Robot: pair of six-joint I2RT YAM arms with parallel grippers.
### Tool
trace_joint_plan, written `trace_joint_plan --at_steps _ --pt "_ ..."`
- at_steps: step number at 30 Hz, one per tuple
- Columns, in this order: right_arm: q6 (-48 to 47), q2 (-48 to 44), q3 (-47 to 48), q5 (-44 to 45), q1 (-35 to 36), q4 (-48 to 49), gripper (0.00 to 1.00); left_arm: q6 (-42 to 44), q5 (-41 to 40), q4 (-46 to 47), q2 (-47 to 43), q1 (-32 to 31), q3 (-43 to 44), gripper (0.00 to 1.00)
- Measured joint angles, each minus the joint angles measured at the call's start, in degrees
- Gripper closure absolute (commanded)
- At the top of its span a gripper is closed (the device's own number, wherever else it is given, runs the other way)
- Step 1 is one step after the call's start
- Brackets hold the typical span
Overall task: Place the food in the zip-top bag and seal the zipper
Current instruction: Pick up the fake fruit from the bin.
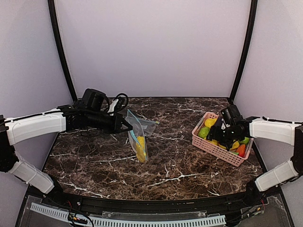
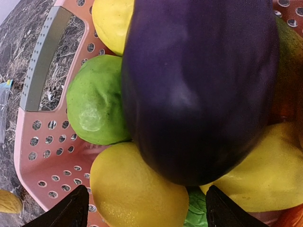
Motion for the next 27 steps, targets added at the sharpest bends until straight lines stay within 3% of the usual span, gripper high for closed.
trace_joint_plan --at_steps 6,17,27 --pt "0.4 4.2 0.0 -1.0 0.0 3.2 0.19 0.0 0.1 0.0 0.0 0.0 0.0 0.99" --pt "1.8 6.3 0.1 -1.2 0.0 5.6 0.35 0.0 0.2 0.0 0.0 0.0 0.0 0.99" --pt "1.9 5.5 0.1 -0.5 0.0 5.4 0.38 0.0 0.6 0.0 0.0 0.0 0.0 0.99"
